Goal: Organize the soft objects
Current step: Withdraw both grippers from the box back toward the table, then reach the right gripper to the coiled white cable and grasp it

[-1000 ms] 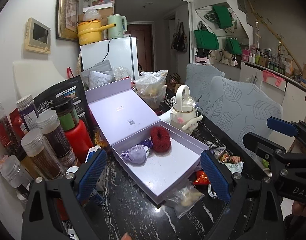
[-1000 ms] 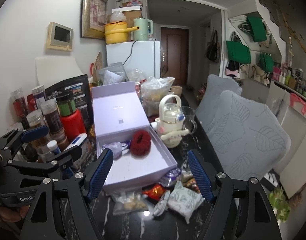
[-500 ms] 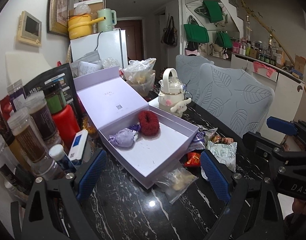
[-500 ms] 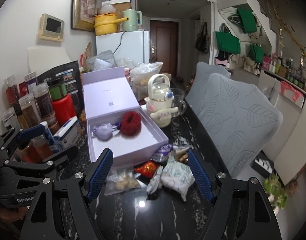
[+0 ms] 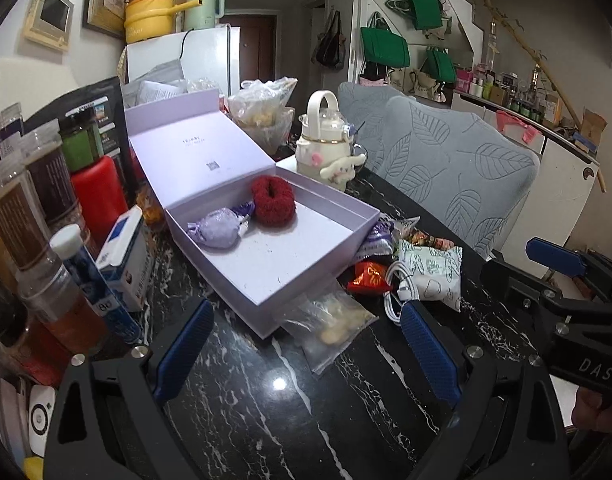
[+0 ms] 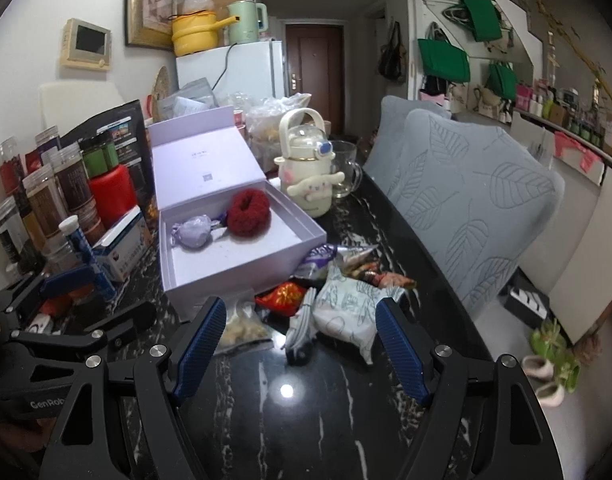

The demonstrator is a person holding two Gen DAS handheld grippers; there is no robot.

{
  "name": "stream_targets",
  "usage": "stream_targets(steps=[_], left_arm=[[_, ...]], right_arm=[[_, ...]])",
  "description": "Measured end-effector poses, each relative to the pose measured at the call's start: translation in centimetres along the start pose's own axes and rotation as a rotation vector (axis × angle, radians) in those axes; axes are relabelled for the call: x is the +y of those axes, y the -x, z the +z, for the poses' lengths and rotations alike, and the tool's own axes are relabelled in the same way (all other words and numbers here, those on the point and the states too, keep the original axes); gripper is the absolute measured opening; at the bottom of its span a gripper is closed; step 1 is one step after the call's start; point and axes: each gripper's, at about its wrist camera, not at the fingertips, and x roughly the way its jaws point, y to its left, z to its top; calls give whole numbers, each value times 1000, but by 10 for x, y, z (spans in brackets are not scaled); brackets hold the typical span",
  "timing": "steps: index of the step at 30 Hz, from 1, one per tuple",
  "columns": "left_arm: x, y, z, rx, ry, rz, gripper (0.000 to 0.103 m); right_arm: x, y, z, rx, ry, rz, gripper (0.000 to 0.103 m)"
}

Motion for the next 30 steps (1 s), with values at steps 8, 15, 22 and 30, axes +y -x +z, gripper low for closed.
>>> stream_targets(steps=[8,15,22,30], left_arm=[[-7,-25,-12,60,2,1,96],[-10,-55,-20,134,29,-15,96],[-12,-80,-21,182,70,-9,96],[-3,-115,-15,247,157,49,96]], right_arm=[[-21,-17,-19,41,-72,-14,78],[-30,-29,-32,81,-84,-56,78],[-41,-40,-39,109,-93,-78,78],[-56,-51,-41,122,-122,-92,78]])
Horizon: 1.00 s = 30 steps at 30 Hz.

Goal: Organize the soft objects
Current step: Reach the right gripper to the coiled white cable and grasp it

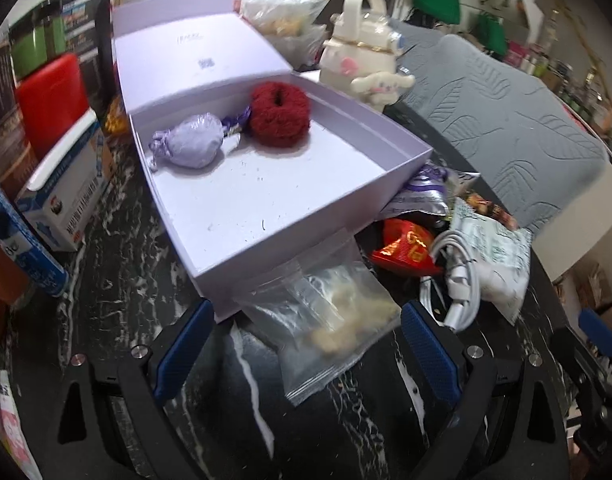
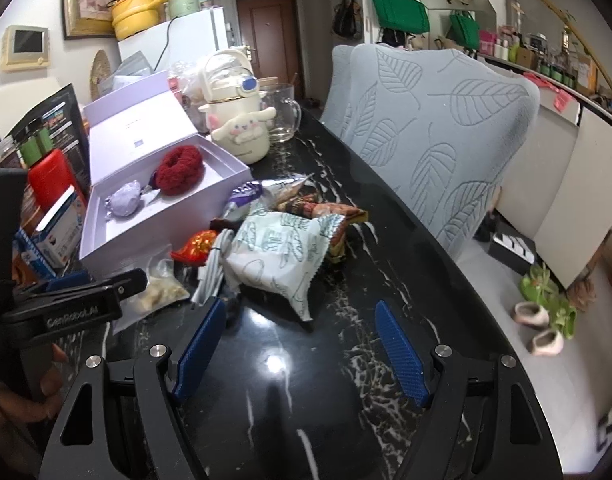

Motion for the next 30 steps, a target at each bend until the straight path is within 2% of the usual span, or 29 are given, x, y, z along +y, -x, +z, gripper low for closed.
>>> stream_targets(steps=[5,12,21,23,25,27,30], left_arm=[[-4,-20,4,51,28,-5,96],[-13,-45,7,129,39,11,96],[-26,-50,2,86,-49,73,96],[-24,-51,2,72,-41,65,89],[-21,-46,1,55,-31,57,73],[-21,-42,-2,37,-47,49,68],[-22,-36,-6,42,-86,16,55]], right_arm=[[-11,-13,3,26,-22,-24,78],[-15,-26,5,52,-32,2,78],[-14,-27,8,47,-37,18,78],[-13,-27,7,45,-35,22,78],[-12,-26,7,43,-33,24,78],[-11,-25,8,40,-31,27,78],[-7,-23,8,36,-22,28,78]])
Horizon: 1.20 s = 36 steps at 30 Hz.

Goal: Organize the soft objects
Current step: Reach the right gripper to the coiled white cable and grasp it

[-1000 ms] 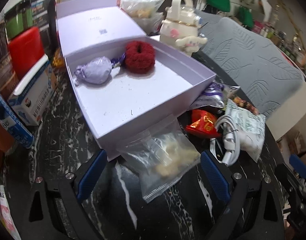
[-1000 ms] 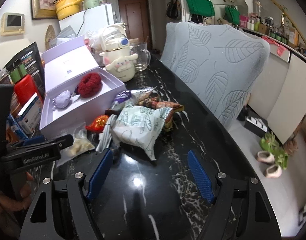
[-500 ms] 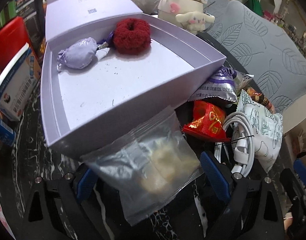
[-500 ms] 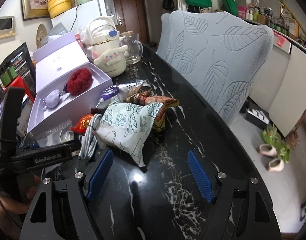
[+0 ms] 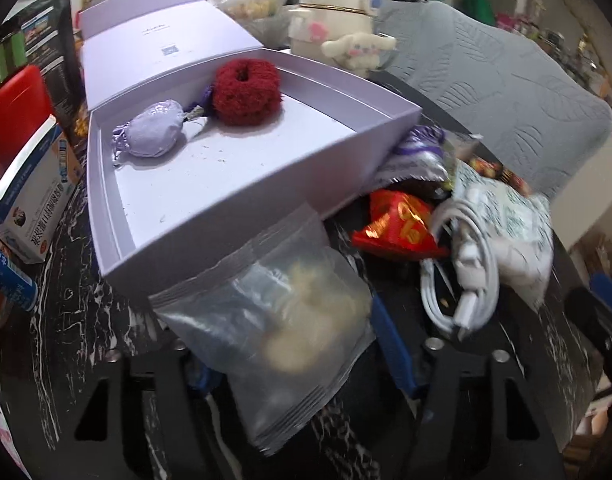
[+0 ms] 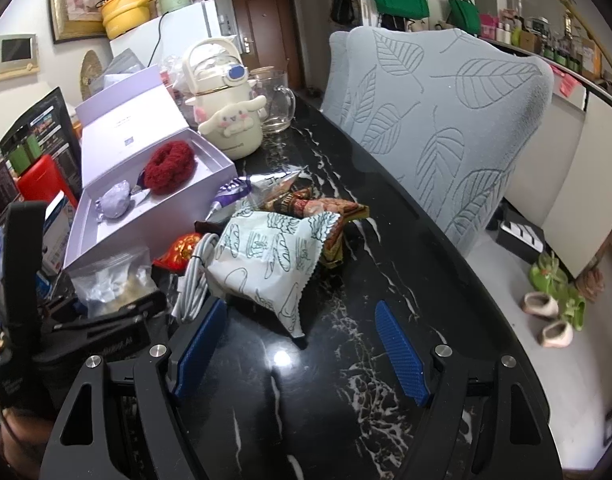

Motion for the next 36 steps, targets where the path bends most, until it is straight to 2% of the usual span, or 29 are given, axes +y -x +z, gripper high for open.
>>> stream_targets(steps=[4,9,12,16,24,26,28,29,36], left_arm=[[4,7,-6,17,-24,-41,44],[7,14,-15,15,-55,-77,42],[10,18,-19,11,-57,-113,42],[19,24,-25,14,-49,-138,42],[35,36,-37,32,-69,-184,42],[38,39,-42,26,-68,-182,42],[41,41,-44,22,-61,-180,42],[43,41,-45,21,-58,-179,42],[45,46,-51,20,-66,-166,42]], right_arm=[[7,0,-1,3,14,19,78],[18,-2,-3,19,25,70,78],[28,-6,-4,28,34,108,70],[37,-12,-5,40,54,111,61],[54,-33,-5,72,72,138,49],[57,-41,-3,89,59,165,42],[59,-45,-3,97,55,182,21],[60,-47,-3,97,54,179,18],[60,-28,-8,67,88,170,14]])
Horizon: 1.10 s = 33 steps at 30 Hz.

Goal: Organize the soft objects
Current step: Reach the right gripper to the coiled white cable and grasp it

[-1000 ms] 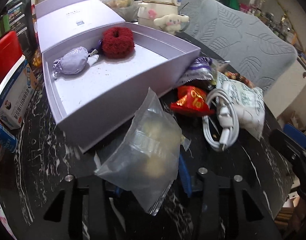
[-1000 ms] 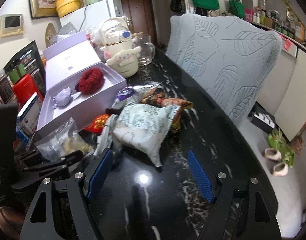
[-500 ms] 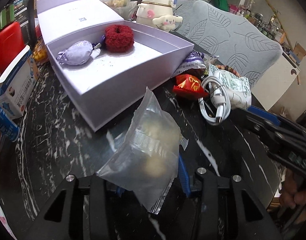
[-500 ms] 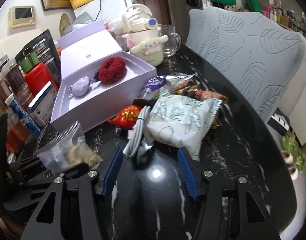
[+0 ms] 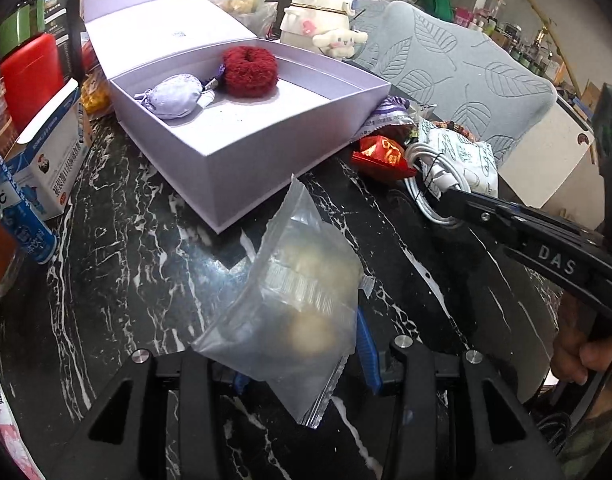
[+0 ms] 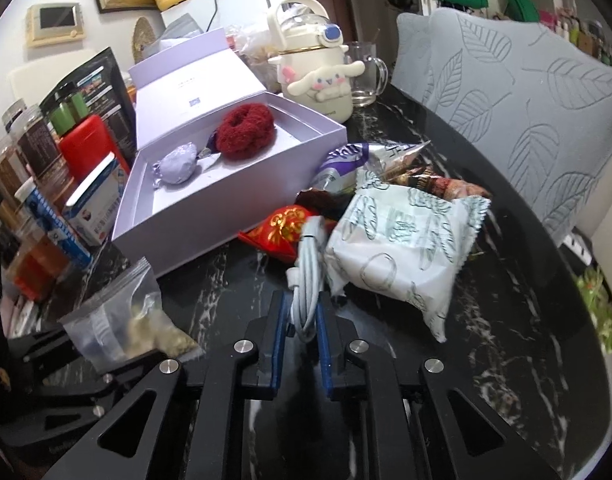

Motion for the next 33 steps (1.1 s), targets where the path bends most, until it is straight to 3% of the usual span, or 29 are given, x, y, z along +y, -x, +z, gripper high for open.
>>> stream_targets(steps=[9,14,15,16,18,22,33], left_arm=[[3,8,-10,16,9,-77,42],[2,10,-14,13,-4,-76,42],[2,10,-14,14,-4,-78,42],[3,11,-15,15,-3,-81,42],[7,11,-14,12,5,-79,42],[20,14,-13,-2,34,-61,42],[45,18,-10,-13,95,-41,42]], right_arm=[[0,30,-29,13,50,-16,14],[2,30,-35,23,42,-31,16],[3,27,-34,28,44,-33,27],[5,25,-33,31,41,-33,48],[8,20,-30,26,32,-16,64],[17,6,-22,34,29,11,72],[25,-40,3,56,-15,-37,72]])
